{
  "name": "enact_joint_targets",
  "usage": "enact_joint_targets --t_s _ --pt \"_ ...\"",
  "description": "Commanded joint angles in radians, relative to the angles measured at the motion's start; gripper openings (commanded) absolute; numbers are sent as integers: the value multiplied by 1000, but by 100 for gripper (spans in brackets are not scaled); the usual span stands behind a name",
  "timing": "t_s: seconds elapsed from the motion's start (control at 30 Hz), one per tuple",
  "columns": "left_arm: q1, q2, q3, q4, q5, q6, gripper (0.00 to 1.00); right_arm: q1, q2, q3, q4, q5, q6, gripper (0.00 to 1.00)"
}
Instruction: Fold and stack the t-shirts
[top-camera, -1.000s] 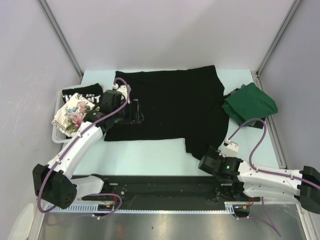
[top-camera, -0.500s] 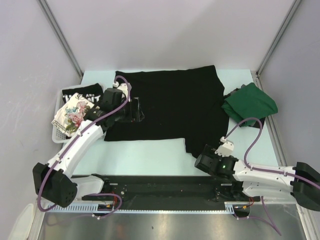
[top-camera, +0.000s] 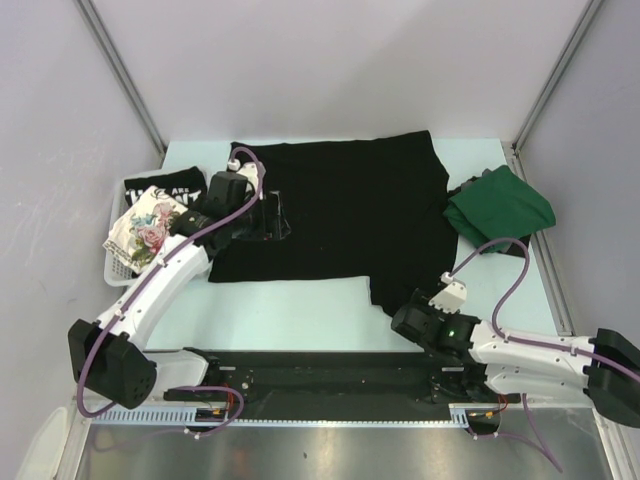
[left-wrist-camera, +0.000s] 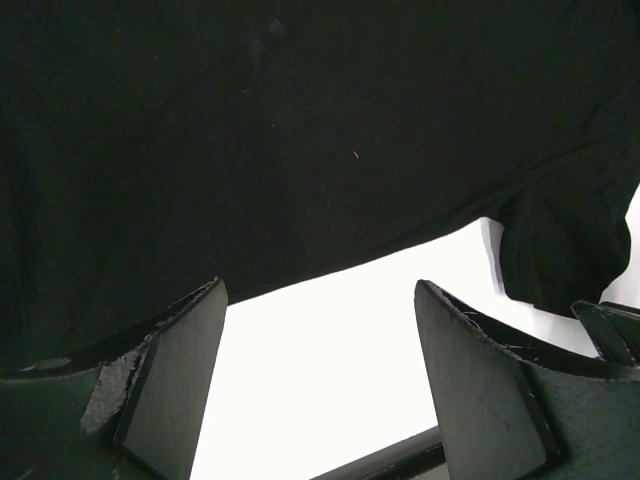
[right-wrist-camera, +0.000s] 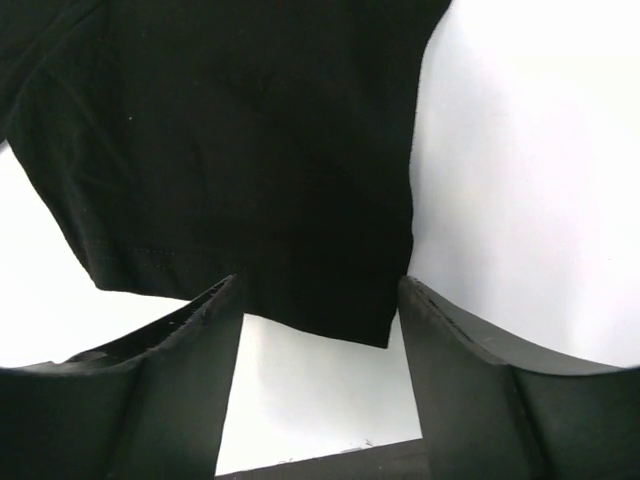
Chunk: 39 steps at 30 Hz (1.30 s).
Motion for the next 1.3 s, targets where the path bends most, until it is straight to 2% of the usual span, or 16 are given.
enact_joint_targets --t_s 0.0,0.07,0.2,0.4,0.63,1.27 --pt "-6 5 38 29 6 18 81 -25 -57 -6 -23 5 -19 60" --pt "-8 7 37 40 9 13 81 -41 -86 -6 -38 -8 -36 56" --pt "-6 8 40 54 17 8 81 -83 -135 -3 -46 -49 -106 38" --pt "-6 -8 18 80 14 -1 81 -153 -174 -1 -37 -107 -183 19" --pt "-6 -22 1 92 9 -4 82 -204 -156 0 -17 -173 -231 24" --pt "-6 -61 -25 106 6 -13 83 -204 -128 2 -26 -276 -213 32"
